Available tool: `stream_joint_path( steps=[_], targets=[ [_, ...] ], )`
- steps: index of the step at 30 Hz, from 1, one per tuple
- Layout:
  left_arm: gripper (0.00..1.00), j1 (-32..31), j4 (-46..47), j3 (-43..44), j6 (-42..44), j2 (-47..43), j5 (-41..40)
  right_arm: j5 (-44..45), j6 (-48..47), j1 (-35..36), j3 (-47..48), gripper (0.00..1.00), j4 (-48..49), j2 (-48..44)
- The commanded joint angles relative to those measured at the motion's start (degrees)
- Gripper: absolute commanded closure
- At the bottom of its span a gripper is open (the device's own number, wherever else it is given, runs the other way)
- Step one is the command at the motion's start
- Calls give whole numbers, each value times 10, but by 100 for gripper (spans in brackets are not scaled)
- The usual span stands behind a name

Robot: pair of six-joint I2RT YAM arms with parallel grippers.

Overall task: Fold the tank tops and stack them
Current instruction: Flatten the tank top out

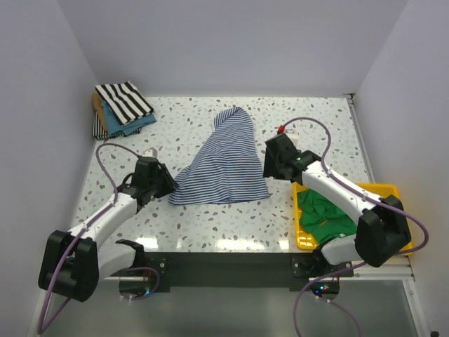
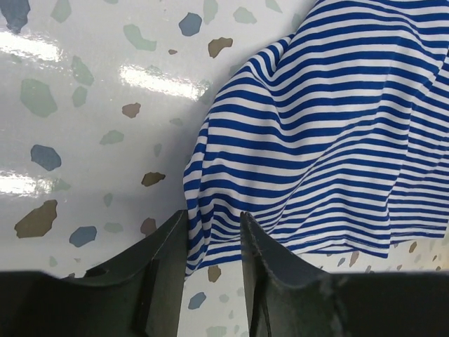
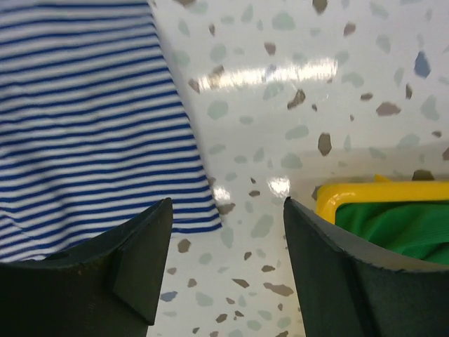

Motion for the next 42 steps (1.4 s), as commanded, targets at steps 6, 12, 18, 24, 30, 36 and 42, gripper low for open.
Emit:
stream_joint_path(
  steps=[6,12,18,24,30,36,42],
  targets=[
    [65,-95,-101,37,-8,-38,-150,-44,37,2,-67,35,48,21],
    [69,-196,-187,43,-72,-31,-273,-58,33,2,-77,36,63,23],
    [64,-247,-230,78,-99,-10,-340,-69,30,2,-78,36,77,35],
    [64,-305,-243,101,-103,19,-349,-67,26,2,-82,36,77,32],
    [64,-330,-246,101,-118,64,-358,-68,27,2,-91,36,80,29],
    [61,-332,-253,109,-127,92,-383,-72,27,2,-97,36,83,26],
    [61,-332,-224,100,-117,98,-373,-73,27,2,-102,36,84,23]
  ],
)
